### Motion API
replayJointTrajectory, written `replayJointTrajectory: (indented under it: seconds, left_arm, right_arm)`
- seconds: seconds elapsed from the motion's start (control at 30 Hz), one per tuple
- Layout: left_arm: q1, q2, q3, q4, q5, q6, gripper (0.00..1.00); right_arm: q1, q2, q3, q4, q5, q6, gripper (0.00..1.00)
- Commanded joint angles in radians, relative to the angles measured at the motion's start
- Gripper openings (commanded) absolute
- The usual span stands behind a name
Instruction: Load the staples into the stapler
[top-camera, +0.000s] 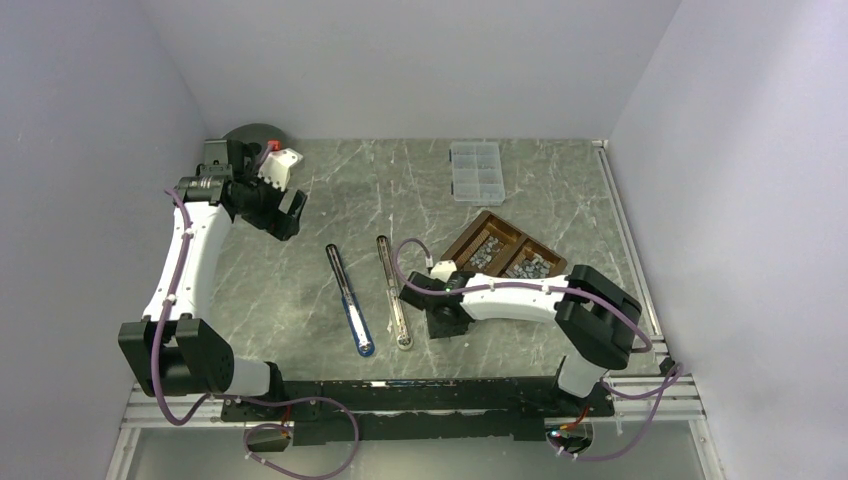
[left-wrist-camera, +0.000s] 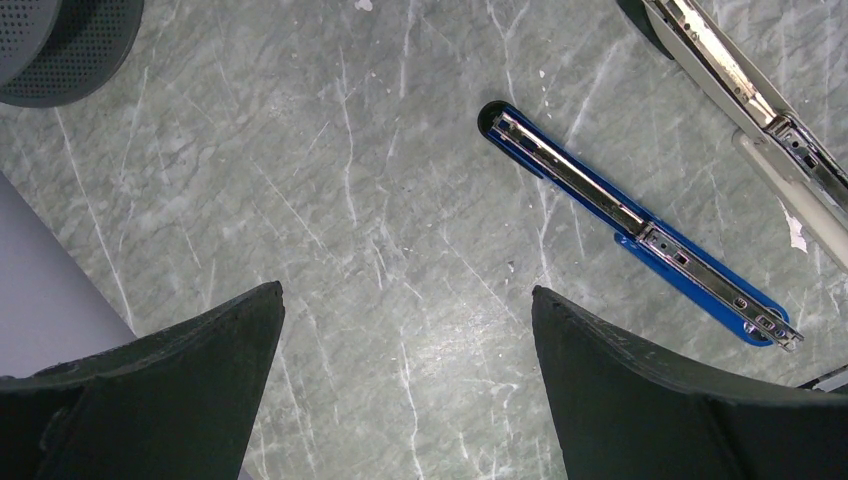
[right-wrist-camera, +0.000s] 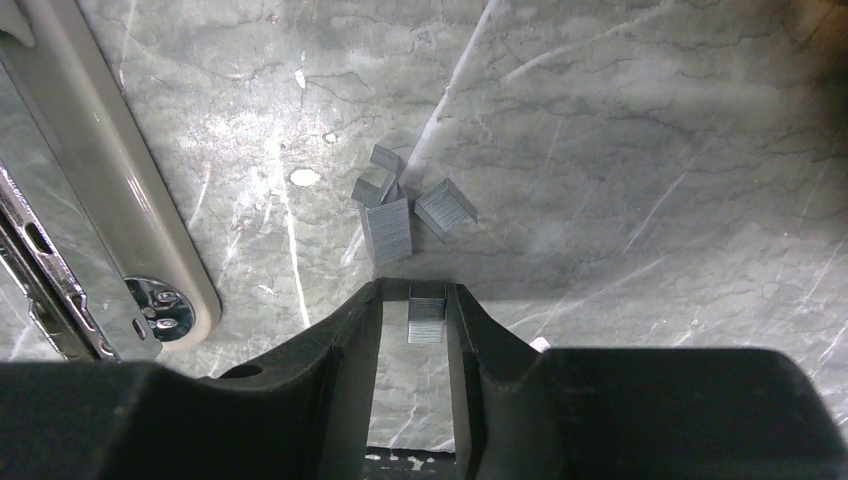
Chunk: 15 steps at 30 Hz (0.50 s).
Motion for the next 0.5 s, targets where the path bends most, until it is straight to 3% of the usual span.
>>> replayJointTrajectory:
  seconds: [0.0, 0.47]
  left_arm:
    - [0.007, -0.022, -0.001, 0.021, 0.028, -0.006, 0.99]
    - [0.008, -0.023, 0.014, -0.003, 0.031, -0.01, 0.99]
  right_arm:
    - [-0.002, -0.009, 0.029, -0.009, 0.024, -0.015, 0.33]
    - [0.011, -0.072, -0.01, 0.02, 0.007, -0.045, 0.04]
